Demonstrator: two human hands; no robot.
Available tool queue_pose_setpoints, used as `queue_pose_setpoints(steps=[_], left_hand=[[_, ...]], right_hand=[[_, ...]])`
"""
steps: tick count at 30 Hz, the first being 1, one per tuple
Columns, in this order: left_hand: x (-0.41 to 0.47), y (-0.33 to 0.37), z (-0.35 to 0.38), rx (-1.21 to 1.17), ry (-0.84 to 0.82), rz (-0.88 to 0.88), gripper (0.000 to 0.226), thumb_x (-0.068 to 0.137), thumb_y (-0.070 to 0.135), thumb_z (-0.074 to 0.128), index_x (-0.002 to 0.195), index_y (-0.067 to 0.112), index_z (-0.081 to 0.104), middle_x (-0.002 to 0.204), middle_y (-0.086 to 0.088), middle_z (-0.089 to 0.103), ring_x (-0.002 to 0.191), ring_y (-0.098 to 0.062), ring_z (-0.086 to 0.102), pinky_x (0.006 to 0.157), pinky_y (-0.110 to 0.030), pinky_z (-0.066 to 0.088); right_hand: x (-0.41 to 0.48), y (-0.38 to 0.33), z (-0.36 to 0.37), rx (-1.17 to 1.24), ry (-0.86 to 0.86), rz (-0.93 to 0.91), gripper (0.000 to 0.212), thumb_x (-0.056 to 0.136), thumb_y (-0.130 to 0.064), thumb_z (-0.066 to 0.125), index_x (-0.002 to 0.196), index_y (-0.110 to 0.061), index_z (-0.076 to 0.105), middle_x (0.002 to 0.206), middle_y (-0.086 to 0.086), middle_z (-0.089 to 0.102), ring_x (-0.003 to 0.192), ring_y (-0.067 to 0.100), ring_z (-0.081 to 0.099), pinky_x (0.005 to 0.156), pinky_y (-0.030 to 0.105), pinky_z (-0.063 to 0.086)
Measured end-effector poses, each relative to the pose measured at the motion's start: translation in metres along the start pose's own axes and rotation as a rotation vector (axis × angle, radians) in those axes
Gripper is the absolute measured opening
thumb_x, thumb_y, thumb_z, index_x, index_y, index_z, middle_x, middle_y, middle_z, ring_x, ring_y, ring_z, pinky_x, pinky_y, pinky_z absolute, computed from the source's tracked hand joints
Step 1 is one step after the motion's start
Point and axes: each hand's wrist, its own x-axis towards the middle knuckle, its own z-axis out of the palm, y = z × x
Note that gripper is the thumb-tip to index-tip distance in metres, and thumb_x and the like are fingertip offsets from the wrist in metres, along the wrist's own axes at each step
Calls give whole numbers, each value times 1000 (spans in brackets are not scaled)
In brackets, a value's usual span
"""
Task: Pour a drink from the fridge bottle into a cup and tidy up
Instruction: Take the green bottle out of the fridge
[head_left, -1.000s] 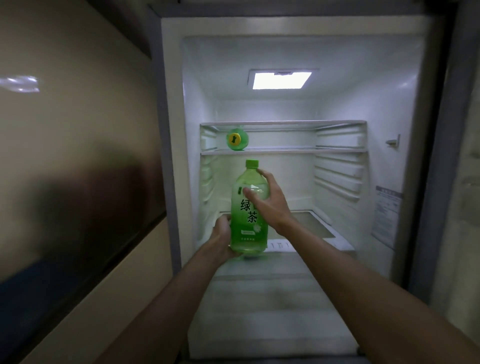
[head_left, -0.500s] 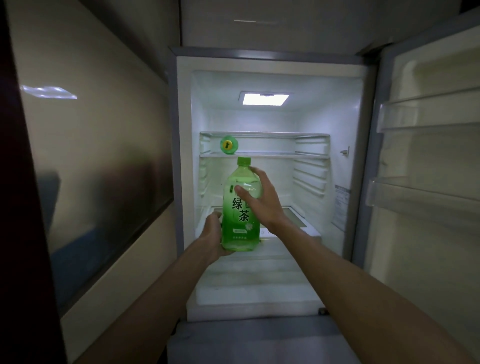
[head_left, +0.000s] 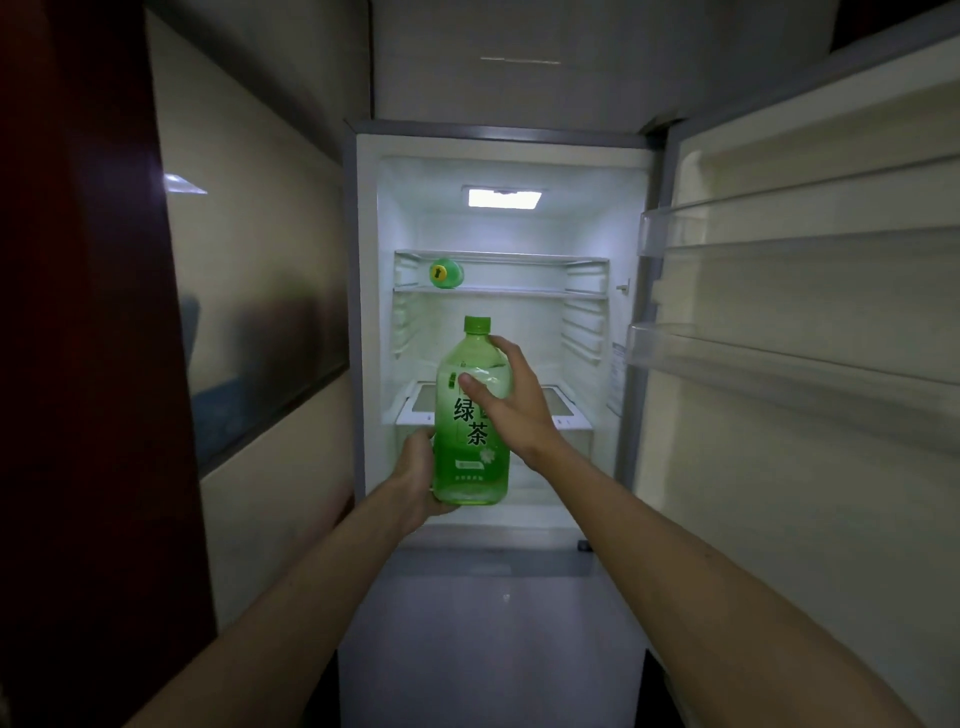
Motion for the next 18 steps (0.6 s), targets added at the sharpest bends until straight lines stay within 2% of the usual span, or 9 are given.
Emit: queue_pose_setpoints(steps=[3,7,10,11,14,18], left_hand=[[-31,-14,3,11,6,19,42,102,30,27,77,12,56,41,-3,62,66,-22,55,51,-24,48],[-68,-31,4,8,59,23,42,103,29,26,80,10,57,45,-5,64,65,-24,58,58,-29,49],[-100,-39,7,2,60,19,42,103,28,26,78,11,55,40,-4,62,45,-21,63,41,-22,51],[-111,-41,8,-3,53,24,42,103,27,26,77,11,55,38,-3,61,42,-20,63,40,-22,51],[-137,-49,10,-4,47,15,42,103,26,26,78,11,57,45,-6,65,64,-25,61,58,-30,51],[-176,-63,10,11,17,-7,41,102,24,26,80,12,58,68,-12,65,71,-25,59,66,-33,50]], right_hand=[[-27,-12,-9,18,-11,-1,71,68,-66,70,130,-46,43,129,-2,57,119,20,56,100,49,49],[-70,-28,-15,43,-22,-8,69,69,-63,72,130,-45,44,129,-3,56,121,19,55,101,48,48],[-96,-45,-24,30,-20,-5,72,68,-63,72,131,-42,44,130,-2,55,121,18,54,103,47,47],[-104,-52,-27,28,-17,0,72,68,-63,72,131,-42,44,131,-2,55,122,17,54,103,47,47],[-131,-73,-37,0,-22,-9,72,69,-62,72,132,-42,43,132,-3,53,123,16,53,104,45,47],[-168,-102,-52,-55,-6,-27,71,71,-59,71,133,-40,42,132,-2,53,122,17,53,103,46,47]])
